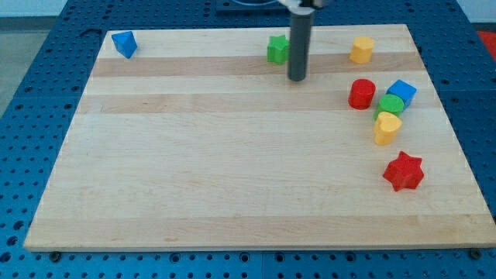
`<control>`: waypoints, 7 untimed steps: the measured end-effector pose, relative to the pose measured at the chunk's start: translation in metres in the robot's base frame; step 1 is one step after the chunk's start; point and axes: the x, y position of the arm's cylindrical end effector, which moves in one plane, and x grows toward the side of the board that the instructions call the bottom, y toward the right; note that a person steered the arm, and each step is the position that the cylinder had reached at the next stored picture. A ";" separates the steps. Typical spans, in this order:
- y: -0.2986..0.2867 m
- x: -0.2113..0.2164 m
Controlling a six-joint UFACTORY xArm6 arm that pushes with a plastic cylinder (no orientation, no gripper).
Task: Slide the green star to the top center
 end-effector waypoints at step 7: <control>-0.094 -0.063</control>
